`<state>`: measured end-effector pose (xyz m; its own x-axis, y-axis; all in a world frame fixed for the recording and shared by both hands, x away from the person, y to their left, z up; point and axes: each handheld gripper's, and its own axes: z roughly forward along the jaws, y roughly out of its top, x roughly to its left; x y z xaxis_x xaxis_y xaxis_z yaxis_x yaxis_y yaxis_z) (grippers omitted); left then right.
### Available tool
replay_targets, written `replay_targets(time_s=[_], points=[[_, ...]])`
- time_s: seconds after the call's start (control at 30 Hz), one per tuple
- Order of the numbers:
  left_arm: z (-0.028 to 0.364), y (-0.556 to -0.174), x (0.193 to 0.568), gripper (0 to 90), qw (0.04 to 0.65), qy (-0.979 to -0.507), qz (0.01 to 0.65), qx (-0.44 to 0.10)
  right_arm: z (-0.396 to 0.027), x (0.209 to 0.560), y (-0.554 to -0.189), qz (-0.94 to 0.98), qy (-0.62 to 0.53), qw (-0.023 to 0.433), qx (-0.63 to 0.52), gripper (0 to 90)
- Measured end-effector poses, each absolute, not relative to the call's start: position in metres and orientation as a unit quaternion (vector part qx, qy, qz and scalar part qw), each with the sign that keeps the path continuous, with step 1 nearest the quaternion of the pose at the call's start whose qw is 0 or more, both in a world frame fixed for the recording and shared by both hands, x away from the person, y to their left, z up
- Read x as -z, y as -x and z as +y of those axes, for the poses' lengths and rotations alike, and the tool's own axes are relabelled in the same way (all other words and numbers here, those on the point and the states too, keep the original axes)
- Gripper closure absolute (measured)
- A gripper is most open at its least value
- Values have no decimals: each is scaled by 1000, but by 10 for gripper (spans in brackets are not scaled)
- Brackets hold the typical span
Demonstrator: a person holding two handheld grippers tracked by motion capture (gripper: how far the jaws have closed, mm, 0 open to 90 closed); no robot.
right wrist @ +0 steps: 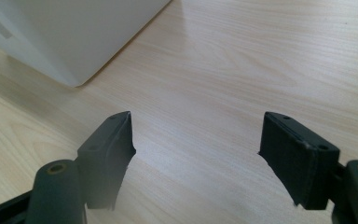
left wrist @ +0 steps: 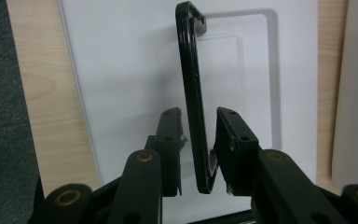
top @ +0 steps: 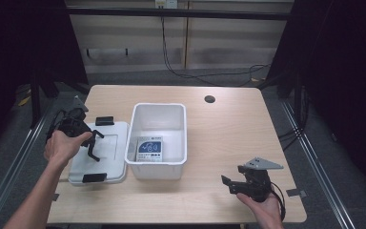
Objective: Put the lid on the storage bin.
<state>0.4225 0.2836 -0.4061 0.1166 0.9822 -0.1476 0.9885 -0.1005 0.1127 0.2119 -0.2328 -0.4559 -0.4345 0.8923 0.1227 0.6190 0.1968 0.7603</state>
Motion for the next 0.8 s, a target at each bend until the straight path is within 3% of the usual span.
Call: replay_targets(time_s=[0.33,0.8], points=[[268,-428,415,744,54,-737,673,-4,-233,456,-212,754,-503,173,-387,251],[269,-430,411,830,58,-732,679,8,-231,458,-213,760,-502,167,-378,250]])
